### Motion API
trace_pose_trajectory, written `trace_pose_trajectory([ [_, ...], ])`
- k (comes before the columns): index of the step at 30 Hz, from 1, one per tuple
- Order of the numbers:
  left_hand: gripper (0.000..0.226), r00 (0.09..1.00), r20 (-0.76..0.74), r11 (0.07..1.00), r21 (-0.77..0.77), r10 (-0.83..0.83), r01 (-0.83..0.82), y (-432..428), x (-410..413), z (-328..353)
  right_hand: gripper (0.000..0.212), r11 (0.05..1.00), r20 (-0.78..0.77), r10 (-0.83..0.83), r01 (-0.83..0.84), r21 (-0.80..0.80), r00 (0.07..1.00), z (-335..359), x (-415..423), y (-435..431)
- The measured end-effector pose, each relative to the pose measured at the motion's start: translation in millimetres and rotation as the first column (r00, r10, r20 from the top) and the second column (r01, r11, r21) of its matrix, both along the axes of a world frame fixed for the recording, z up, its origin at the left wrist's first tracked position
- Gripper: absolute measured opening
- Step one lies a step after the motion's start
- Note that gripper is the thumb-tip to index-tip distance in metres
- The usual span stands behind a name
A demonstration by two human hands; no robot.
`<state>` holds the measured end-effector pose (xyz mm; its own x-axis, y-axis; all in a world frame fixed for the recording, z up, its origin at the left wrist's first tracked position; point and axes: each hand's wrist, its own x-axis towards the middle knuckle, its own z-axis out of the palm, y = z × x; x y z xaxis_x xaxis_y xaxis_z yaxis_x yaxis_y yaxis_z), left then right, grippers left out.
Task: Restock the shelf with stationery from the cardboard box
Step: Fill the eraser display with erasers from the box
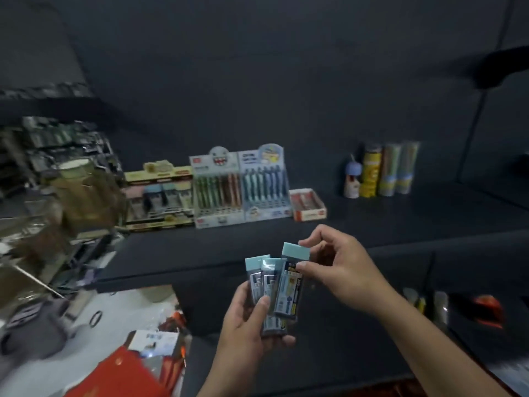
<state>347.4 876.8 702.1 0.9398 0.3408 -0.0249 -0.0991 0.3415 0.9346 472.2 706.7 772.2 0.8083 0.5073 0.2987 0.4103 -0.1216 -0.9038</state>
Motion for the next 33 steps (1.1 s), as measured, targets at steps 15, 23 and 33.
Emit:
trace_pose_trajectory([
  [15, 0.031, 0.831, 0.033, 0.827, 0.076, 0.556, -0.556, 236, 49, 21, 0.022, 0.99, 0.162, 0.114, -0.098, -0.102, 0.98, 87, 130, 268],
  [23, 0.021, 0.752, 0.018, 0.749, 0.063, 0.659, -0.659, 297, 95, 16, 0.029, 0.96, 0.479, 0.23, -0.116, -0.255, 0.847, 81, 199, 392],
  [33, 0.029, 0.802, 0.07, 0.792, 0.13, 0.593, -0.597, 353, 129, 17, 0.022, 0.933, 0.529, 0.265, -0.077, -0.351, 0.806, 52, 210, 458],
])
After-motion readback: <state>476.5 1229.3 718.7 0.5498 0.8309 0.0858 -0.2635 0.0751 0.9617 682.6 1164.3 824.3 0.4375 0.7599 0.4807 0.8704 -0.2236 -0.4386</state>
